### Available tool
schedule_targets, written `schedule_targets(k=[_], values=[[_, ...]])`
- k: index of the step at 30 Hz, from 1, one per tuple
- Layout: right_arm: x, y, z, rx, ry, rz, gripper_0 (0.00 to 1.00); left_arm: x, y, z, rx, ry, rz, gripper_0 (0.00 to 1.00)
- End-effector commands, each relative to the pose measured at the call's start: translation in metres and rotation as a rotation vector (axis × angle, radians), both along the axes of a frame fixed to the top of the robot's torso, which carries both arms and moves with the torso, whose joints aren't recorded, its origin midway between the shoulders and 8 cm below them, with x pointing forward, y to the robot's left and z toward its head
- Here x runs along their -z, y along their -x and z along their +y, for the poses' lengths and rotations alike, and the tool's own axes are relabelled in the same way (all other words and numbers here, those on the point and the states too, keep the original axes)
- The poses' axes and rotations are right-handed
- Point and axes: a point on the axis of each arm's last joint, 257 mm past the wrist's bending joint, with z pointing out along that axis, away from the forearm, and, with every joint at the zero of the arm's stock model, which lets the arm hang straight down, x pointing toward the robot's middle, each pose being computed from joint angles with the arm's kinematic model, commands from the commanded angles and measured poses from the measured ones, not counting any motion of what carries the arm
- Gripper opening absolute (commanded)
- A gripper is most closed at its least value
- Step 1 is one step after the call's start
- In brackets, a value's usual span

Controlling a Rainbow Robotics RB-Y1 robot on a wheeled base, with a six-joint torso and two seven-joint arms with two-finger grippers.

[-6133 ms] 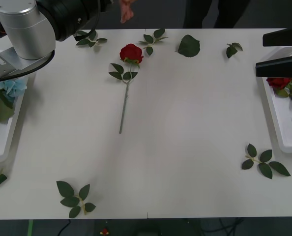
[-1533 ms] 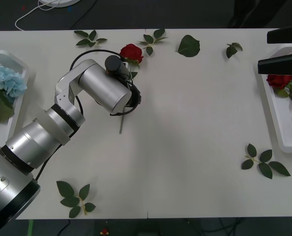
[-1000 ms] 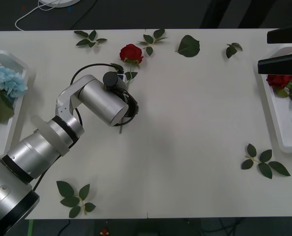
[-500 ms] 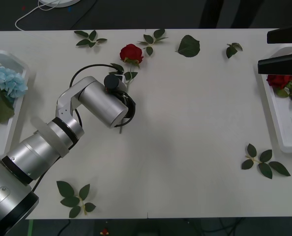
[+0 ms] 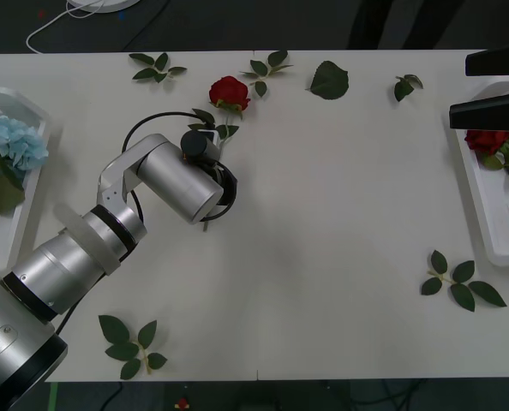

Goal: Place the red flowers into the right box and the blue flowers into the left box. If a person shows an open palm, hand one flower to the person first, then continue sorting.

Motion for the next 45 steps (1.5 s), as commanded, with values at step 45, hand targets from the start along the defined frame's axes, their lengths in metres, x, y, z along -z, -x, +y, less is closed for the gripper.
schedule_targets(k=[45], values=[[-0.007, -0.001, -0.013, 0.024, 0.046, -0.027, 1.0, -0.088, 0.146, 0.051, -0.071, -0.201, 0.277, 0.0]])
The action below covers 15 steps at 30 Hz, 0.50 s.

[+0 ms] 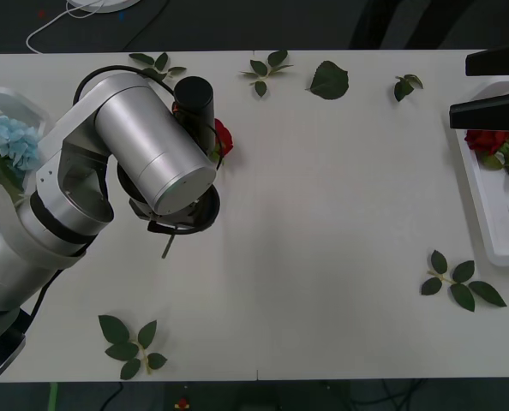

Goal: Place the red flowers into the right box and the blue flowers into the left box. If a person shows an open palm, hand one flower to the person first, then continue sorting.

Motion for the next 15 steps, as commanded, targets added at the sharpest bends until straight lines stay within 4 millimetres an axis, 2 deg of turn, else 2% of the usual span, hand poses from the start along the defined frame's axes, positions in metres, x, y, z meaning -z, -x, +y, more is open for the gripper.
schedule_targets(k=[1, 5, 9, 10, 11, 12, 13, 14, 15], values=[[-0.007, -0.001, -0.013, 0.023, 0.047, -0.027, 1.0, 0.004, 0.004, 0.025, -0.071, -0.039, -0.024, 0.0], [-0.007, -0.001, -0.013, 0.023, 0.047, -0.027, 1.0, 0.014, 0.004, 0.048, -0.095, -0.114, -0.048, 0.0], [-0.007, -0.001, -0.013, 0.023, 0.047, -0.027, 1.0, 0.017, 0.006, 0.054, -0.102, -0.126, -0.041, 0.0], [-0.007, -0.001, -0.013, 0.023, 0.047, -0.027, 1.0, 0.018, 0.007, 0.054, -0.101, -0.125, -0.037, 0.04], [-0.007, -0.001, -0.013, 0.023, 0.047, -0.027, 1.0, 0.018, 0.007, 0.054, -0.101, -0.125, -0.037, 0.42], [-0.007, -0.001, -0.013, 0.023, 0.047, -0.027, 1.0, 0.018, 0.007, 0.054, -0.101, -0.125, -0.037, 0.59], [-0.007, -0.001, -0.013, 0.023, 0.047, -0.027, 1.0, 0.018, 0.007, 0.054, -0.101, -0.125, -0.039, 0.85], [-0.007, -0.001, -0.013, 0.023, 0.047, -0.027, 1.0, 0.017, 0.007, 0.054, -0.099, -0.124, -0.042, 1.0], [-0.007, -0.001, -0.013, 0.023, 0.047, -0.027, 1.0, 0.016, 0.007, 0.053, -0.098, -0.122, -0.044, 1.0]])
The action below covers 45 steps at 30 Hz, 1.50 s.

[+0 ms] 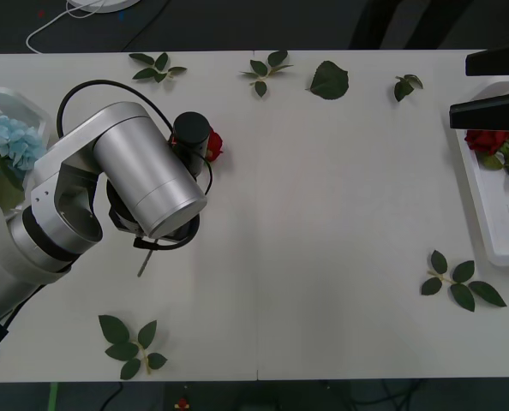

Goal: Place the red flowers into the right box and the blue flowers into the left box. If a person shows an open palm, hand one flower to the person first, then continue sorting.

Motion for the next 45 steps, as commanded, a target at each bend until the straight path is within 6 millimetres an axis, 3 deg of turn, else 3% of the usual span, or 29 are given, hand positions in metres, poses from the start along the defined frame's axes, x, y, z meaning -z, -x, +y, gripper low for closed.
schedule_targets(k=[1, 20, 23, 28, 33, 37, 45], values=[[-0.007, -0.001, -0.013, 0.023, 0.047, -0.027, 1.0, -0.005, 0.003, 0.008, -0.031, -0.001, -0.029, 1.0], [-0.007, -0.001, -0.013, 0.023, 0.047, -0.027, 1.0, -0.018, -0.007, 0.012, -0.074, 0.018, -0.084, 1.0], [-0.007, -0.001, -0.013, 0.023, 0.047, -0.027, 1.0, -0.013, -0.016, 0.013, -0.096, 0.04, -0.091, 1.0], [-0.007, -0.001, -0.013, 0.023, 0.047, -0.027, 1.0, -0.002, -0.059, -0.005, -0.069, 0.143, -0.179, 1.0], [-0.007, -0.001, -0.013, 0.023, 0.047, -0.027, 1.0, 0.01, -0.089, -0.013, -0.057, 0.199, -0.235, 1.0], [-0.007, -0.001, -0.013, 0.023, 0.047, -0.027, 1.0, 0.018, -0.094, -0.011, -0.063, 0.201, -0.233, 1.0], [-0.007, -0.001, -0.013, 0.023, 0.047, -0.027, 1.0, 0.036, -0.081, -0.007, -0.076, 0.209, -0.187, 1.0]])
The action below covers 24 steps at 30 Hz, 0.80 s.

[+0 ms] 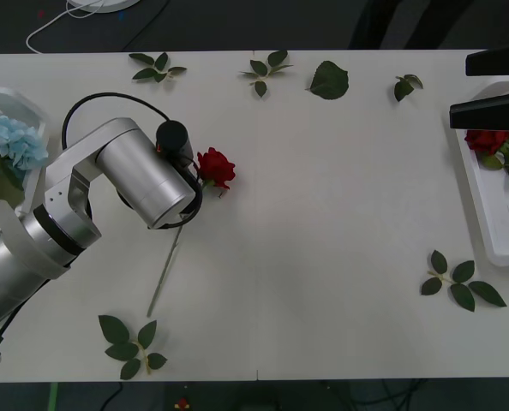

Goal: Place the red flowers into the right box and the blue flowers into the left box. If a person shows an open palm, hand one flower to the person first, then continue sorting.

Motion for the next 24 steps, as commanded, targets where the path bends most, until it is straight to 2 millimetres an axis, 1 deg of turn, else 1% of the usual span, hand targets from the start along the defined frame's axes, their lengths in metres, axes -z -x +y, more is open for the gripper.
schedule_targets(k=[1, 4, 9, 14, 24], values=[[-0.007, -0.001, -0.013, 0.023, 0.047, -0.027, 1.0, 0.006, 0.006, -0.006, -0.03, 0.067, 0.017, 1.0], [-0.007, -0.001, -0.013, 0.023, 0.047, -0.027, 1.0, 0.009, 0.01, -0.012, -0.022, 0.084, 0.035, 1.0], [-0.007, -0.001, -0.013, 0.023, 0.047, -0.027, 1.0, 0.022, 0.018, -0.024, 0.005, 0.117, 0.05, 1.0], [-0.007, -0.001, -0.013, 0.023, 0.047, -0.027, 1.0, 0.03, 0.021, -0.026, 0.014, 0.128, 0.051, 1.0], [-0.007, -0.001, -0.013, 0.023, 0.047, -0.027, 1.0, 0.051, 0.028, -0.035, 0.049, 0.155, 0.031, 1.0]])
